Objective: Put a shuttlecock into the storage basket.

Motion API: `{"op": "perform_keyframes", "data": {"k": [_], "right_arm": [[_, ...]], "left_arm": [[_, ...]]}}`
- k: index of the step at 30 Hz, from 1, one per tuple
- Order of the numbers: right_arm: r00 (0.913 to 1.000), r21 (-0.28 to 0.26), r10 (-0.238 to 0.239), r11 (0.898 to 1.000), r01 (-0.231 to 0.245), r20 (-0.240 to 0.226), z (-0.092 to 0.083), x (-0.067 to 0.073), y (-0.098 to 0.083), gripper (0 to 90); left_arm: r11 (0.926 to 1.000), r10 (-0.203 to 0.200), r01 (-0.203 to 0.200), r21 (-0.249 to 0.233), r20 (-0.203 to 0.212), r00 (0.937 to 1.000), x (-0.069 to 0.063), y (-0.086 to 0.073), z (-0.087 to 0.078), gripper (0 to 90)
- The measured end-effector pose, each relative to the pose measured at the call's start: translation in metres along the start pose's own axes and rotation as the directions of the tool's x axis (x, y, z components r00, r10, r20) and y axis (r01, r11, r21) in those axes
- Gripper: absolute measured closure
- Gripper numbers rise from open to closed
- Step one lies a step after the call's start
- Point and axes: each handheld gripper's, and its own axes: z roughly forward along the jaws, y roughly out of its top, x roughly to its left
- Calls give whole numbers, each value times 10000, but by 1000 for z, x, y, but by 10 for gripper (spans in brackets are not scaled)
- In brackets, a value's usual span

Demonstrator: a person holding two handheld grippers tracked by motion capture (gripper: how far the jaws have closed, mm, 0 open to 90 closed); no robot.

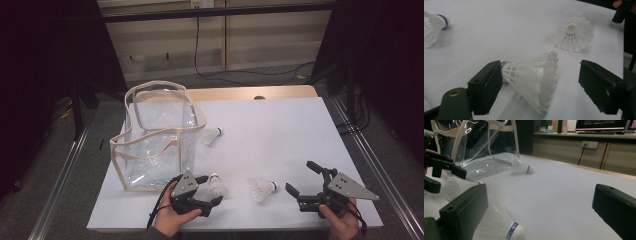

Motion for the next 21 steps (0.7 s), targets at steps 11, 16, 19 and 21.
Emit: {"op": "perform_keyframes", "data": {"k": [11,16,19,21], "right_arm": [[10000,-81,20,10000,-19,60,-1,-1,0,0],[10000,-63,13,10000,-13,70,-2,-1,0,0],[10000,-61,11,10000,-11,72,-2,-1,0,0],[10000,-67,14,10000,-14,74,-2,-2,0,0]], "left_arm": [[9979,-569,577,284,-278,9980,4,1,7,251],[9967,-675,692,426,-411,9969,5,2,9,288],[9963,-661,686,518,-484,9966,6,3,10,300],[9954,-768,797,528,-546,9956,6,3,11,334]]}}
